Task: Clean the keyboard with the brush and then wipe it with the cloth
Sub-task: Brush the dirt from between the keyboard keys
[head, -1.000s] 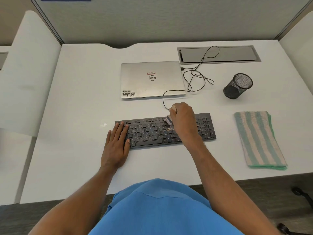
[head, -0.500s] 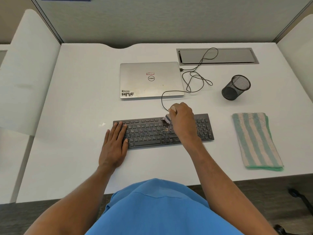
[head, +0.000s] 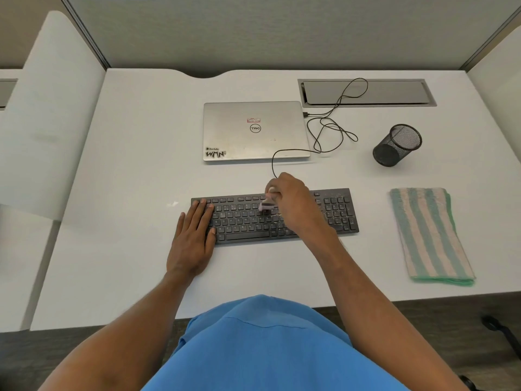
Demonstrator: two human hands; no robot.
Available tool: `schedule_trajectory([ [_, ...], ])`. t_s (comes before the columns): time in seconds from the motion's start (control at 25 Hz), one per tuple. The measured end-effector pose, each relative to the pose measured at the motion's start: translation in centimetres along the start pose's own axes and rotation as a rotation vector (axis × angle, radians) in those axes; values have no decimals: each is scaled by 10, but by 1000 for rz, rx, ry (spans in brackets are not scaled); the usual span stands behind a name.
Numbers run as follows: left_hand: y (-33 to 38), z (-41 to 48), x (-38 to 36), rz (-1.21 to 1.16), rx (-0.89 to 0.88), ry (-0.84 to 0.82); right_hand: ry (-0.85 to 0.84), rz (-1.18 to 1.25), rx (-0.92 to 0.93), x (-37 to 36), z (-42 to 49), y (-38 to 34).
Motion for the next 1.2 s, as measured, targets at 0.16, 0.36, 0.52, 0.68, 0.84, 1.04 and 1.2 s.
schedule_trajectory([
  [0.16, 1, 1, 1, -5, -2, 1, -6, 40, -74, 1, -1, 8],
  [0.36, 1, 0, 1, -9, 5, -2, 70, 45, -167, 8, -1, 25],
  [0.52, 1, -1, 1, -11, 1, 2, 29, 26, -106, 2, -1, 2],
  [0.68, 2, 0, 2, -12, -1, 2, 9, 137, -133, 7, -3, 9],
  [0.84, 2, -1, 2, -13, 4, 1, 154, 71, -211, 13, -4, 28],
  [1.04, 1, 0, 1, -7, 3, -2, 304, 28, -174, -1, -7, 25],
  [1.2, 2, 0, 1, 1, 0, -4, 254, 25, -202, -8, -6, 27],
])
Point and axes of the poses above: each hand's wrist, its own z-axis towards the middle knuckle, its own x-axis out of the back of the hand, y = z × x, the point moved 3 cm from there along z, towards the middle knuckle, and after that the axes turned 14 degrees about -y, right-handed, at the moved point
